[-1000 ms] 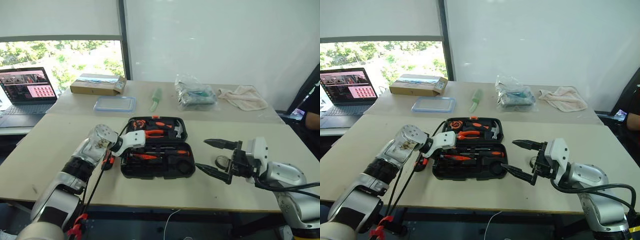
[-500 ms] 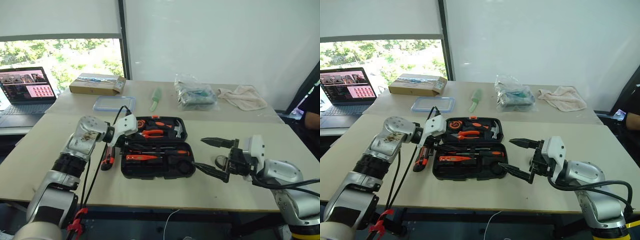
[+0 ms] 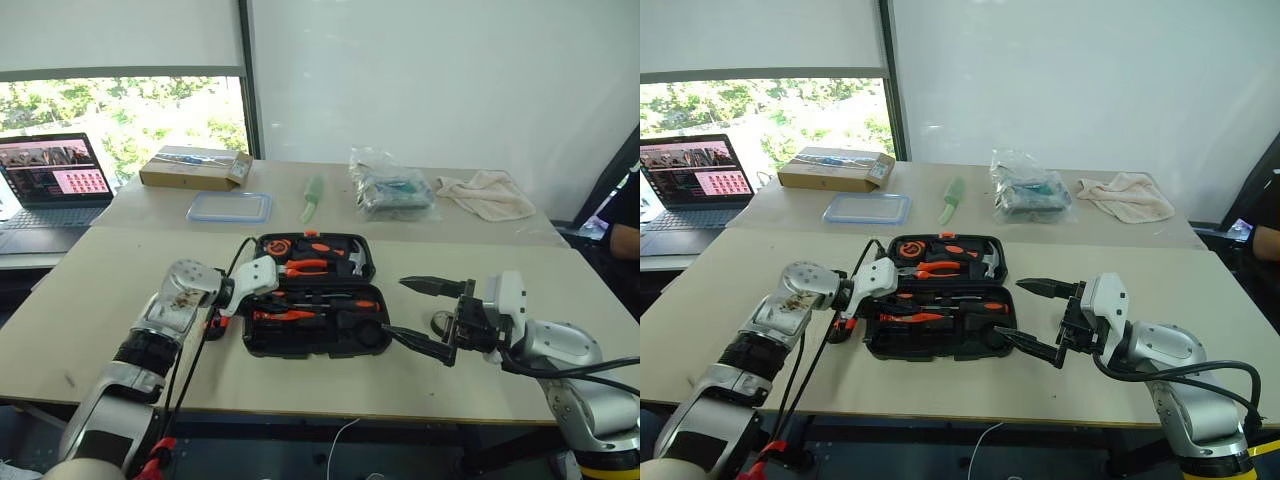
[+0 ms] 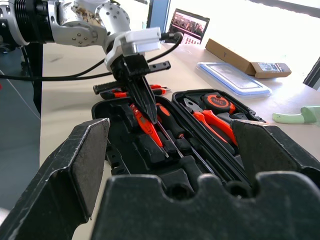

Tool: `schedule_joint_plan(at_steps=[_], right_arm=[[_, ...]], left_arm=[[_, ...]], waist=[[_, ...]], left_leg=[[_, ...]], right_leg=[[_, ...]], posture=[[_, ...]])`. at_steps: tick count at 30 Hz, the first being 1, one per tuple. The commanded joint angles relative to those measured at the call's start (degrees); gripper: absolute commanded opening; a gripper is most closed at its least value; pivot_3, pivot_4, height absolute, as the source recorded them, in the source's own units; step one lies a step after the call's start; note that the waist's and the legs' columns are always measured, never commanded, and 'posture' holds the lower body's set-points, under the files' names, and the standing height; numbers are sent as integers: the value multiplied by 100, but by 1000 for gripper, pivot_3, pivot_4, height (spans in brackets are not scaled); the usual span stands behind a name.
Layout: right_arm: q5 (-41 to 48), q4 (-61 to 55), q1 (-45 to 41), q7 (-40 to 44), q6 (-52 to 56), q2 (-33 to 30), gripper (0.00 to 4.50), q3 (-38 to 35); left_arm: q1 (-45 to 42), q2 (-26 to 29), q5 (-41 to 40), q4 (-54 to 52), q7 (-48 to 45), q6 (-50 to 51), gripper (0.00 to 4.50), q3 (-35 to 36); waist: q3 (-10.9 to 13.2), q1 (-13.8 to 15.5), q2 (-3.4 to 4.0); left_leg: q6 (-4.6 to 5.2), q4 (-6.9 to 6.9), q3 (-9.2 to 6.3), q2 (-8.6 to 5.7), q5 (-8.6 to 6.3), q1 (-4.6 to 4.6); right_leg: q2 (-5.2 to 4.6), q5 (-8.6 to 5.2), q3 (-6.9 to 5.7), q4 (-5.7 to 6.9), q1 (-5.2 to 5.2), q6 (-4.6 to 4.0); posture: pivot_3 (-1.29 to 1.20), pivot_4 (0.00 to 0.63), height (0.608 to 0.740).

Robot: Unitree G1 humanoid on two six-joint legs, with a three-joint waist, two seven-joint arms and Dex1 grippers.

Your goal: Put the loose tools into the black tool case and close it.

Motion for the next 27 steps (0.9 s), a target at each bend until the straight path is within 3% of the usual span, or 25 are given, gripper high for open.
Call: schedule_joint_plan(at_steps=[1, 14, 18, 22, 23, 24, 27], right_arm=[[106, -120, -44, -66, 32, 16, 4500, -75], [57, -90, 21, -108, -62, 62, 4500, -135], [67, -53, 157, -132, -189, 99, 4500, -269], [132, -56, 322, -60, -321, 132, 4500, -365], [132, -60, 357, -36, -355, 134, 4500, -376], [159, -62, 414, 9, -379, 140, 4500, -382], [80, -62, 602, 181, -649, 189, 4500, -347]], left_arm=[[34, 118, 199, 12, 9, -42, 17, -125], [393, 166, 213, -423, 62, 199, 17, -168], [669, 171, -555, -609, 487, -173, 17, 879], [1359, 597, -1348, -875, 416, -107, 17, 1909], [1550, 671, -1520, -947, 427, -94, 517, 2140], [1897, 806, -1635, -987, 458, -212, 666, 2471], [3345, 1248, -1776, -935, 701, -401, 1813, 3669]], waist=[[0, 3, 0], [-1, 2, 2], [-1, -19, 2], [-1, -76, 2], [-1, -80, 2], [0, -74, 3], [-1, -170, 4]], left_leg=[[0, 0, 0, -1, 0, 2], [1, 0, 1, 1, 0, 23], [0, 0, 1, 5, 0, 22], [-2, -2, 1, 14, 1, 16], [-2, -5, 2, 15, 1, 17], [-2, -6, 1, 18, 1, 18], [-1, -18, 9, 17, -1, 24]], right_leg=[[-1, 0, 0, 0, 1, 0], [-2, 0, 6, 6, 17, 0], [-1, 0, 8, 10, 14, -1], [-1, 0, 7, 12, 3, -2], [-2, 0, 7, 10, 2, -2], [-4, 0, 7, 10, 4, -3], [-12, 0, 10, 2, 5, -2]], posture=[[0, 150, 740], [0, 150, 740], [0, 150, 740], [0, 150, 740], [0, 150, 740], [0, 150, 740], [0, 150, 740]])
